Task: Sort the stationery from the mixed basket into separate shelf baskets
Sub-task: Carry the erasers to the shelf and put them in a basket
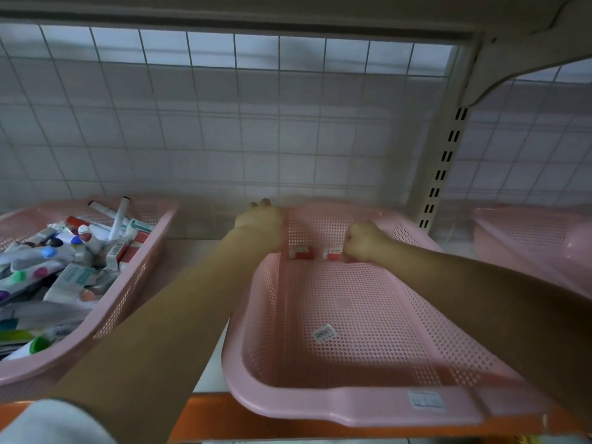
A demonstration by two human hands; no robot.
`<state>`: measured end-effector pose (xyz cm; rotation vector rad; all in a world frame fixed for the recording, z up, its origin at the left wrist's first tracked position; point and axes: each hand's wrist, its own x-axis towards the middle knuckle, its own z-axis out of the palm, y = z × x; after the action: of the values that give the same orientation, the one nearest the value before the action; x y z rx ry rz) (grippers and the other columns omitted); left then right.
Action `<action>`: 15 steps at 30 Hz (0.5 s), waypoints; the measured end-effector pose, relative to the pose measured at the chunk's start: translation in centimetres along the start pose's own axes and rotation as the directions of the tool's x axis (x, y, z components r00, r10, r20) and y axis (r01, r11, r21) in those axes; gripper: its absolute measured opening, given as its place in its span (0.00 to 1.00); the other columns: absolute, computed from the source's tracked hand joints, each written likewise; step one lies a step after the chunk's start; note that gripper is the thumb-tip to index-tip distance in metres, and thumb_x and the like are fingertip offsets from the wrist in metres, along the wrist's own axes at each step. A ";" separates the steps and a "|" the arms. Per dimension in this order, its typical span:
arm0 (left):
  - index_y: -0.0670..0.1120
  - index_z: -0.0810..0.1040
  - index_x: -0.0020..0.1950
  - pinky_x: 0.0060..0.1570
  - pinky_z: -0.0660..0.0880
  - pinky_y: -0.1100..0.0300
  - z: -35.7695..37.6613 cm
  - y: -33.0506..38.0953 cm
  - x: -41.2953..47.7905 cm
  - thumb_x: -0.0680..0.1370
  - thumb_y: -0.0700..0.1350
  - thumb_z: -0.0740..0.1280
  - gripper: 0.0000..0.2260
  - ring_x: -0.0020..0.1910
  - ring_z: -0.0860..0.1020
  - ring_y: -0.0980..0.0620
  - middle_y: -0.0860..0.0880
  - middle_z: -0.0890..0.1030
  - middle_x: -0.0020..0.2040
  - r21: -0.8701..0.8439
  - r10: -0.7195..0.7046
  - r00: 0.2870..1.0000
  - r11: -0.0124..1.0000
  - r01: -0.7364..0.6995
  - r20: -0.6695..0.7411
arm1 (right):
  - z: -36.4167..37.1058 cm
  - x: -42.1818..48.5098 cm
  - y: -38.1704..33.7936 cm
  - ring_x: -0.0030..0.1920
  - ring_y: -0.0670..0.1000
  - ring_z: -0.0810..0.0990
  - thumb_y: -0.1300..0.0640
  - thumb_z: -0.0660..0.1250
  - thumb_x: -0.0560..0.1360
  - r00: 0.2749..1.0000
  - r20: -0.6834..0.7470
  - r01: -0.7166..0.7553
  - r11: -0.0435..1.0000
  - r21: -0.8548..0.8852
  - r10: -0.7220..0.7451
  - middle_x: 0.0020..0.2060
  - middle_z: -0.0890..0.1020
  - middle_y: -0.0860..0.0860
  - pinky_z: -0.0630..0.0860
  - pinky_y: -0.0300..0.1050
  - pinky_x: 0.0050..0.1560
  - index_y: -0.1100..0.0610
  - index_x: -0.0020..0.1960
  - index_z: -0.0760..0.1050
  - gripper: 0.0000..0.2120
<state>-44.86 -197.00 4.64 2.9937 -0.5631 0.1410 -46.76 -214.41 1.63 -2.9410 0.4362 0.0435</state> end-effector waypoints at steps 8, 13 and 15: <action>0.39 0.71 0.64 0.58 0.69 0.54 -0.1 -0.1 0.1 0.76 0.38 0.59 0.17 0.61 0.69 0.41 0.39 0.69 0.61 -0.027 0.046 0.999 0.999 -0.047 -0.029 | 1.9 0.8 -1.3 0.52 0.53 0.79 0.63 0.67 0.72 0.993 -0.115 0.048 0.978 0.201 -0.025 0.53 0.80 0.56 0.76 0.41 0.50 0.61 0.55 0.79 0.12; 0.39 0.72 0.63 0.57 0.69 0.53 0.1 -0.1 0.2 0.76 0.41 0.59 0.16 0.60 0.69 0.40 0.39 0.70 0.60 -0.057 0.042 0.998 0.997 -0.044 -0.049 | 2.8 0.8 -1.0 0.47 0.50 0.76 0.65 0.67 0.72 0.980 -0.180 0.135 0.956 0.260 -0.089 0.51 0.81 0.54 0.70 0.37 0.45 0.58 0.47 0.79 0.05; 0.39 0.73 0.61 0.55 0.70 0.53 0.3 -0.2 0.4 0.77 0.43 0.59 0.15 0.59 0.70 0.41 0.39 0.71 0.59 -0.059 0.036 0.997 0.997 -0.040 -0.065 | 2.9 0.7 -1.1 0.45 0.49 0.76 0.64 0.67 0.72 0.976 -0.181 0.158 0.962 0.224 -0.119 0.50 0.81 0.54 0.71 0.37 0.45 0.58 0.46 0.79 0.04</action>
<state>-44.39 -197.00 4.39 2.9101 -0.6067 0.2176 -45.73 -213.06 -1.11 -2.7387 0.2355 -0.2562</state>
